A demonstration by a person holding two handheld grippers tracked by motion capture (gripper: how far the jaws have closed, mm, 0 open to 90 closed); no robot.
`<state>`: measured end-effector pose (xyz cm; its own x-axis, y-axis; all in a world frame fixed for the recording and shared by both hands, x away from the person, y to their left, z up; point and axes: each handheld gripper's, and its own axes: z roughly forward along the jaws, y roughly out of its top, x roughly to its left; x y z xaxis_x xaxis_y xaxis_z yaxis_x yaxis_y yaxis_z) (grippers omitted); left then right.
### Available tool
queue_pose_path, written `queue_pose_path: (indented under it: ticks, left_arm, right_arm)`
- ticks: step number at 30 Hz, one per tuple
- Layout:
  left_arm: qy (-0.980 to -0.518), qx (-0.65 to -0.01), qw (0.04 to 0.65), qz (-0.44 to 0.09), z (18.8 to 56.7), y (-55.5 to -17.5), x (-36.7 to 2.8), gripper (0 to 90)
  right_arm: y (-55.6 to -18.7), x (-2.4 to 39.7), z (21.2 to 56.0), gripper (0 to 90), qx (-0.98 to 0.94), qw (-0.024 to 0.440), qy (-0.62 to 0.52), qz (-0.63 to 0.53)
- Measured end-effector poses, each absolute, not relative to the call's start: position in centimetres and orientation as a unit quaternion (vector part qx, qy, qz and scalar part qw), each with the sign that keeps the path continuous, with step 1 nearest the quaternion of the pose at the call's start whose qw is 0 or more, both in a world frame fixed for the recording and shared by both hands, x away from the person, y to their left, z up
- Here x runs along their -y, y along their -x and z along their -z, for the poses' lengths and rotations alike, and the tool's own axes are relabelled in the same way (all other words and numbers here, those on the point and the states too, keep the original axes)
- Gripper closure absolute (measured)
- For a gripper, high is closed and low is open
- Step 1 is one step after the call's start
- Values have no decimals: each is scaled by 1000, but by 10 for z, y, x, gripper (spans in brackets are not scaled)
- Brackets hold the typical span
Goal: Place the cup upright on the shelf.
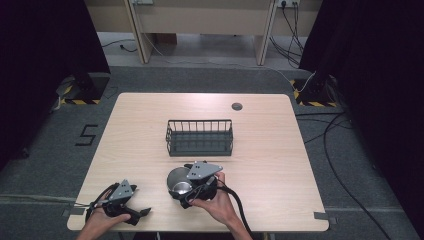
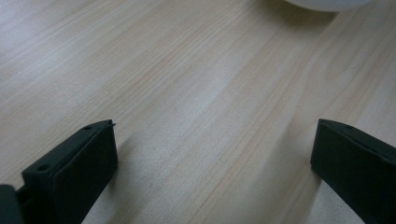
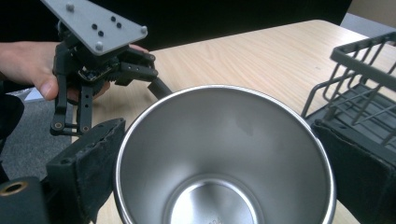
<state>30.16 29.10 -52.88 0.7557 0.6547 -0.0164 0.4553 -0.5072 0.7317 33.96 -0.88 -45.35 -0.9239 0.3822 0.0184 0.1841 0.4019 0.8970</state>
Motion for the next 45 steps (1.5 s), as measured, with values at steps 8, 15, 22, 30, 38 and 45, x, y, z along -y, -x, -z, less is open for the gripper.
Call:
queue_pose_path:
  ticks: [8,15,22,30,38,45]
  left_arm:
    - [-858,-323,376,-132,529,-302,-291,0]
    - [-858,-323,376,-133,529,-302,-291,0]
    - [-858,-323,376,-133,529,-302,-291,0]
    - [-858,-324,376,-133,529,-302,-291,0]
    - [-858,-324,376,-134,529,-302,-291,0]
    - [-857,-325,377,-133,529,-301,-291,0]
  right_arm:
    - [-351,18,442,62,-831,93,-174,-519]
    - [-360,25,435,61,-826,93,-184,-524]
    - [-366,29,427,62,-824,94,-184,-527]
    - [-377,32,417,62,-824,98,-193,-523]
    - [-379,33,411,62,-826,105,-193,-519]
    - [-383,34,400,62,-827,111,-192,-517]
